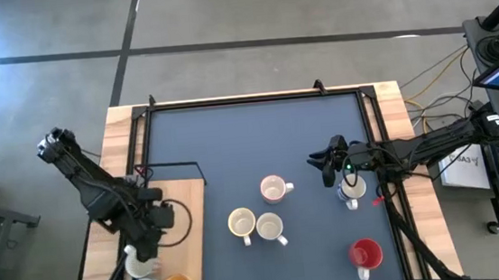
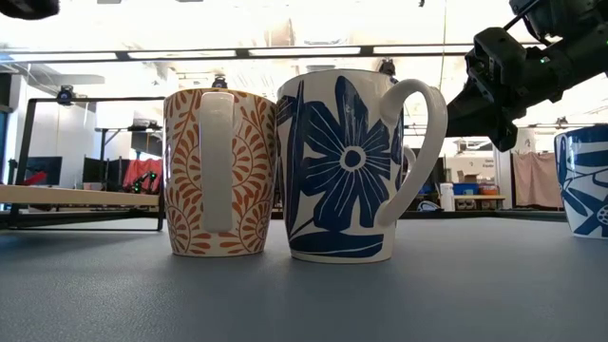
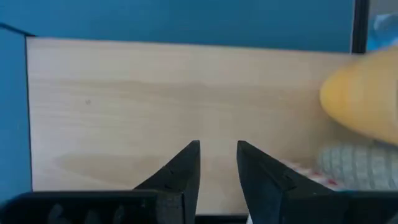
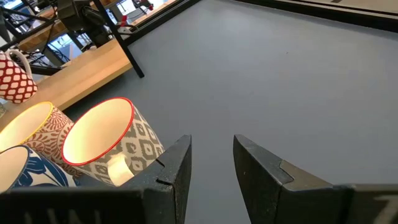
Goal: Place coffee mugs
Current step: Put the patterned brown mug on the shelf
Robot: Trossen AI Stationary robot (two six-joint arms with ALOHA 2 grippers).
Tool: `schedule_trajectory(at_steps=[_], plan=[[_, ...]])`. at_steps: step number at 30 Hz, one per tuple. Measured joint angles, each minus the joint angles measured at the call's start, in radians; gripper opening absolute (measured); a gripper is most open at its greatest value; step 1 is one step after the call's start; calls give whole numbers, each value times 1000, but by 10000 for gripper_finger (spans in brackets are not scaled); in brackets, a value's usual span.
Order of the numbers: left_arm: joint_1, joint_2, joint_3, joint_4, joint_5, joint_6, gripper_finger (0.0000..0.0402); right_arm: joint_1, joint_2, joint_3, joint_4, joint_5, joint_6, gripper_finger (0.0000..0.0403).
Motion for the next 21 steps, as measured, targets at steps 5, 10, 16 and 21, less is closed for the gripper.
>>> schedule_trajectory(at_steps=[5,10,16,21], plan=[[77,10,0,41,-5,55,121,0,0,0,0,0,0,107],[129,11,0,60,-75,72,131,0,0,0,0,0,0,107],[187,11,0,157,-198,-47,128,0,0,0,0,0,0,107],[232,49,0,284,-289,-166,122,0,0,0,0,0,0,107]])
